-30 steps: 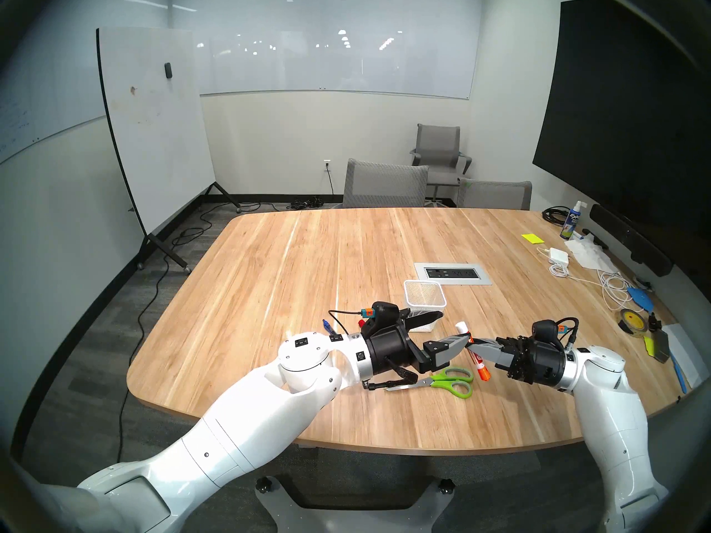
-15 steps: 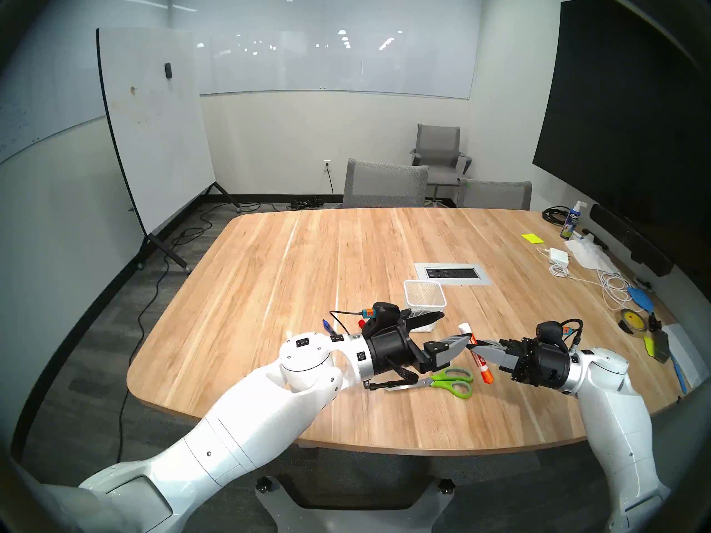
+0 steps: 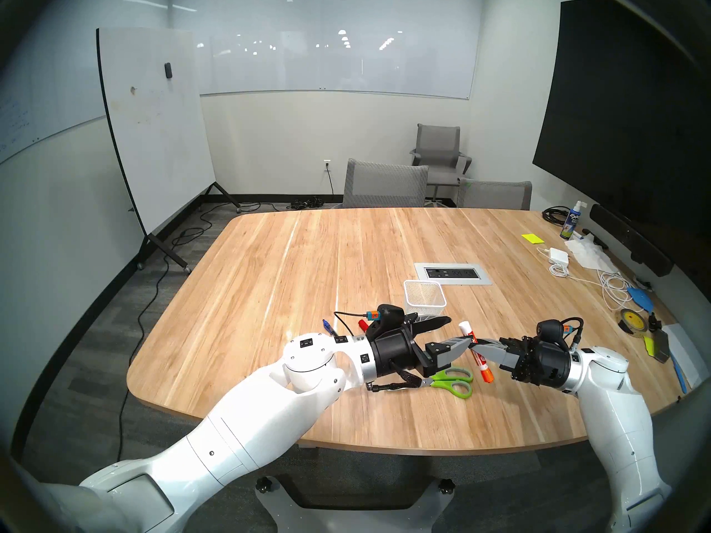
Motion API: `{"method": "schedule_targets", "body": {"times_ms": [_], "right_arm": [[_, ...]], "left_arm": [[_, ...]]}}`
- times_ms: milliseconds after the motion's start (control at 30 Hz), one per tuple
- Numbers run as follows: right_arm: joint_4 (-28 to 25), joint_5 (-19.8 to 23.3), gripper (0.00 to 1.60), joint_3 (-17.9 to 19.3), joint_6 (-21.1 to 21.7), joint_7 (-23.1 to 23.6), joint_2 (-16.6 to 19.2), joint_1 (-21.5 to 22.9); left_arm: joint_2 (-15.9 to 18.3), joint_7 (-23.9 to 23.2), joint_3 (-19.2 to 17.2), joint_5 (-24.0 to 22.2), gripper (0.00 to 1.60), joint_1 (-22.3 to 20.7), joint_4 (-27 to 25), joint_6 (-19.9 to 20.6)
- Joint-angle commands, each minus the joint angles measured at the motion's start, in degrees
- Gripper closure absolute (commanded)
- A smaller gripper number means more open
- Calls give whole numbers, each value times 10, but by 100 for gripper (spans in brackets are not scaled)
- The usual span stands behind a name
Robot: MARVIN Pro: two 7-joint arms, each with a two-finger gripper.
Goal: Place the pen, the marker, and the scissors into the pen holder
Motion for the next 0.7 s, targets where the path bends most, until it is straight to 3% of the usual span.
{"method": "schedule_targets", "body": {"times_ms": [0, 400, 500, 667], "right_arm": [[-8, 19, 160, -3, -1, 7, 8, 3], [-13, 29, 160, -8, -3, 7, 16, -3], [-13, 30, 160, -10, -5, 7, 17, -3], [-11, 32, 160, -12, -9, 7, 20, -5]], "left_arm": [[-9, -1, -1, 2, 59, -9, -8, -5], [-12, -8, -1, 2, 48, -10, -4, -9], [-12, -9, 0, 4, 40, -10, -4, -9], [-13, -12, 1, 5, 53, -12, -3, -10]]}}
